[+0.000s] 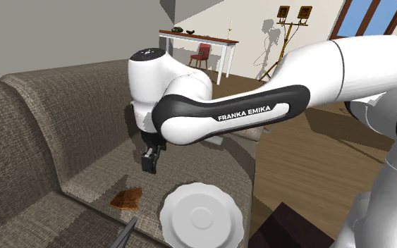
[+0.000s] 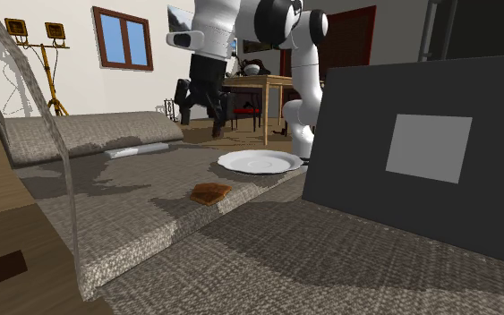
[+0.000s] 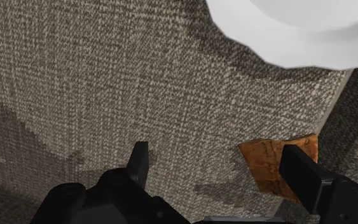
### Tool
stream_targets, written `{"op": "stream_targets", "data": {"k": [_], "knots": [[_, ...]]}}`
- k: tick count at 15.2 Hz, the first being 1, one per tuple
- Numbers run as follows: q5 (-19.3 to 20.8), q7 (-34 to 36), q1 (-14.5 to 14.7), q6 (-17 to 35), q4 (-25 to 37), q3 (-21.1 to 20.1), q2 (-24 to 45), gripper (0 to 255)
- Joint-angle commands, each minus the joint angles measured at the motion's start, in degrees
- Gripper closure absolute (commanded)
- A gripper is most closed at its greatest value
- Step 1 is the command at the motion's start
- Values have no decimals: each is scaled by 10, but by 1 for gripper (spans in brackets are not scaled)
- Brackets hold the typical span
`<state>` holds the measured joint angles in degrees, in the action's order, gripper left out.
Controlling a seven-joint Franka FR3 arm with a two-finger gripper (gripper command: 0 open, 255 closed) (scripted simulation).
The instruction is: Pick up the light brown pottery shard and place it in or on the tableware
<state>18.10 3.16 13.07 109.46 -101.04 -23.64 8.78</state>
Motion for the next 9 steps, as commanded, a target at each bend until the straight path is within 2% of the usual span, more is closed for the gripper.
{"op": "stream_targets", "data": {"k": [1,3,9], "knots": [[31,11,19,-4,39,-7,49,0],[50,15,34,-8,65,-9,79,0],[60,21,29,31,37,-3,91,0]]}}
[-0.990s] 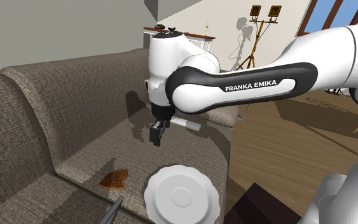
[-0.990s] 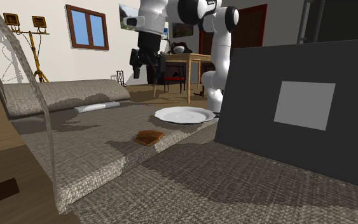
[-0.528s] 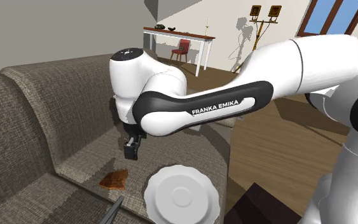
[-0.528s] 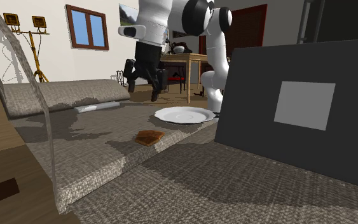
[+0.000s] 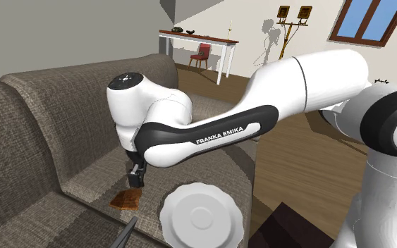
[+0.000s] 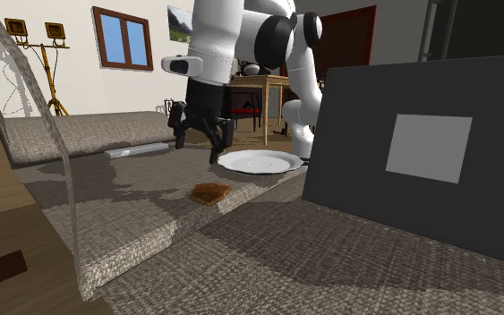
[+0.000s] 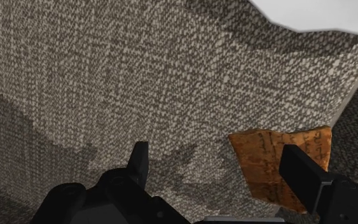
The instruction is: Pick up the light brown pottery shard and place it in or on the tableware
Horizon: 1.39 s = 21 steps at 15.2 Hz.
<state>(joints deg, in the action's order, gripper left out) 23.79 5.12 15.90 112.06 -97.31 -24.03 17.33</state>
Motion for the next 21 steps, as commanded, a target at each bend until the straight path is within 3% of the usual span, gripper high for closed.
{"op": "stream_targets", "data": {"k": [1,9,10,19,20,21], "knots": [[6,4,-1,15,-7,3,9,0],[6,4,-1,15,-7,3,9,0],[6,4,-1,15,-7,3,9,255],[6,4,-1,15,-7,3,9,255],[6,4,-1,15,-7,3,9,0],[-5,6,-1,30,-2,-1,16,0]]}}
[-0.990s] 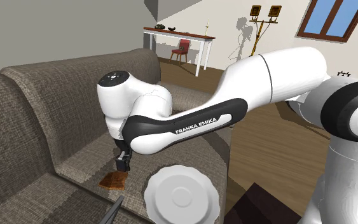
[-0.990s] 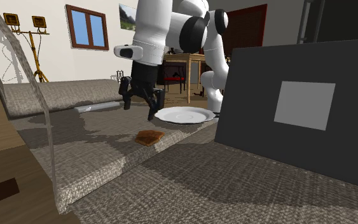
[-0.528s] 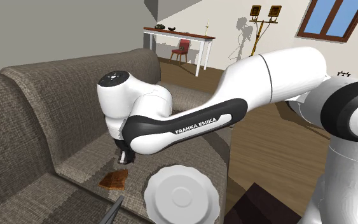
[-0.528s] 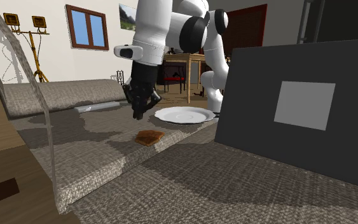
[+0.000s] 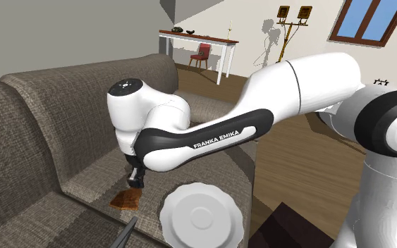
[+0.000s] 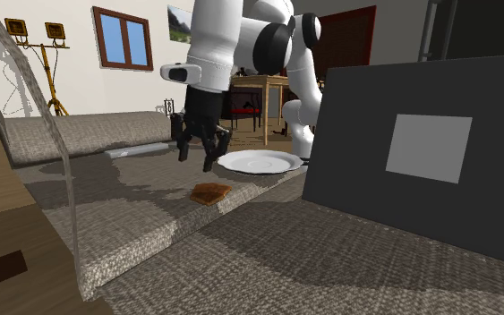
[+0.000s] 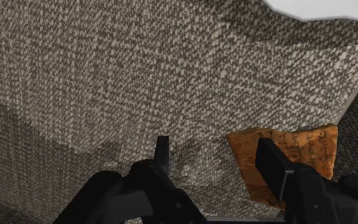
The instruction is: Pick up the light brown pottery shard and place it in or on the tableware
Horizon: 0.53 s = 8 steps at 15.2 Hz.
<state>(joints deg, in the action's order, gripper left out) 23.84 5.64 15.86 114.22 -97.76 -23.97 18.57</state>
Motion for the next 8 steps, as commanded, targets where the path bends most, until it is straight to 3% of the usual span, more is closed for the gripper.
{"op": "stream_targets", "data": {"k": [1,6,8], "knots": [[-17,3,0,23,7,-6,11,0],[-69,9,1,93,39,-30,52,0],[-70,10,1,102,40,-30,58,0]]}}
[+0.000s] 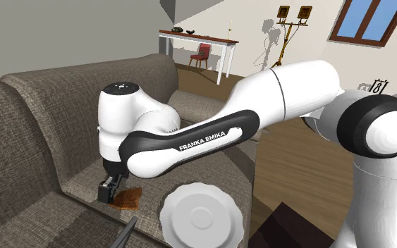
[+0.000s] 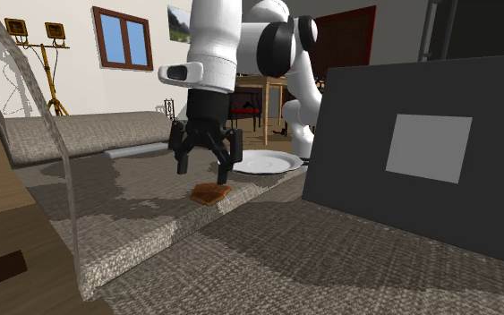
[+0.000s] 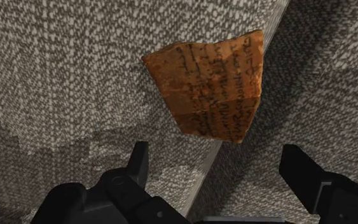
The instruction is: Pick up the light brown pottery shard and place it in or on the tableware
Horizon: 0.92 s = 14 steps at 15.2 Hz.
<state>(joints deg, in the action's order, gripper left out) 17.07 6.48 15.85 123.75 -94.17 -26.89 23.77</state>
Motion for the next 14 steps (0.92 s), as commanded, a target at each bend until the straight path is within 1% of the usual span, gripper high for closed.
{"op": "stream_targets", "data": {"k": [1,6,14], "knots": [[1,3,2,12,2,0,11,0],[15,12,8,41,-4,8,36,0],[15,12,8,41,-4,8,36,0]]}}
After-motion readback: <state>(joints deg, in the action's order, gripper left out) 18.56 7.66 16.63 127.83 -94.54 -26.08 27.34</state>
